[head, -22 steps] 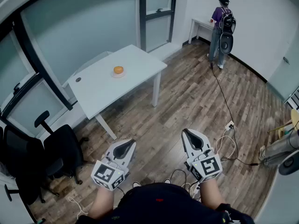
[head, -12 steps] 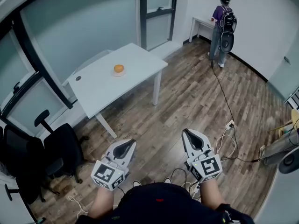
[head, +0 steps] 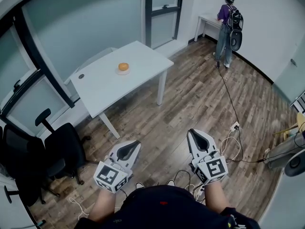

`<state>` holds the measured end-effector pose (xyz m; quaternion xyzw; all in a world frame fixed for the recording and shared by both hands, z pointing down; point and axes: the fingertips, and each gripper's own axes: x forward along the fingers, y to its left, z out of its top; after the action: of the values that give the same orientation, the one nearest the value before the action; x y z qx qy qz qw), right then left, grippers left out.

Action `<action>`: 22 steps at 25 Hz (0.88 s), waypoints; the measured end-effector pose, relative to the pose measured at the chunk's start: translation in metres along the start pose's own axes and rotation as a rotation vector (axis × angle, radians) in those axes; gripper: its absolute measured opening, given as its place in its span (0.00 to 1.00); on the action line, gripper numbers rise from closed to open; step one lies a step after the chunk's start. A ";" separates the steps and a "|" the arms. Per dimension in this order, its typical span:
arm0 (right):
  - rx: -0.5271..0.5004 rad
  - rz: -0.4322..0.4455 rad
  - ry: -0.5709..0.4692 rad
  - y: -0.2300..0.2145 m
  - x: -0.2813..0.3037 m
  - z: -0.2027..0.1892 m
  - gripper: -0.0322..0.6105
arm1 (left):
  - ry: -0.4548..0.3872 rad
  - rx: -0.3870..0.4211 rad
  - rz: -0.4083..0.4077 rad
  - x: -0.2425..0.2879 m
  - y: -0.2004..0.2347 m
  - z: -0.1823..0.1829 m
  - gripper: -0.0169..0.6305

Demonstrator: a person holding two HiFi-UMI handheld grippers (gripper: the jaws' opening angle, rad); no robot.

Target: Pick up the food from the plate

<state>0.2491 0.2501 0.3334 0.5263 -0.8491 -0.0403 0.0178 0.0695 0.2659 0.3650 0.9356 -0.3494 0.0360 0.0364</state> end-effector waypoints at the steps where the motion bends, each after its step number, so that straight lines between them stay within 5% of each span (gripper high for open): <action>1: 0.000 -0.001 0.002 0.002 0.001 0.000 0.11 | -0.003 0.000 0.000 -0.001 0.002 0.000 0.08; 22: -0.024 0.018 0.085 0.107 0.059 -0.016 0.11 | -0.018 -0.060 -0.008 -0.084 0.083 -0.039 0.08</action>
<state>0.1291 0.2440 0.3582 0.5199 -0.8517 -0.0280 0.0603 -0.0502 0.2618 0.3999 0.9357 -0.3470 0.0170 0.0614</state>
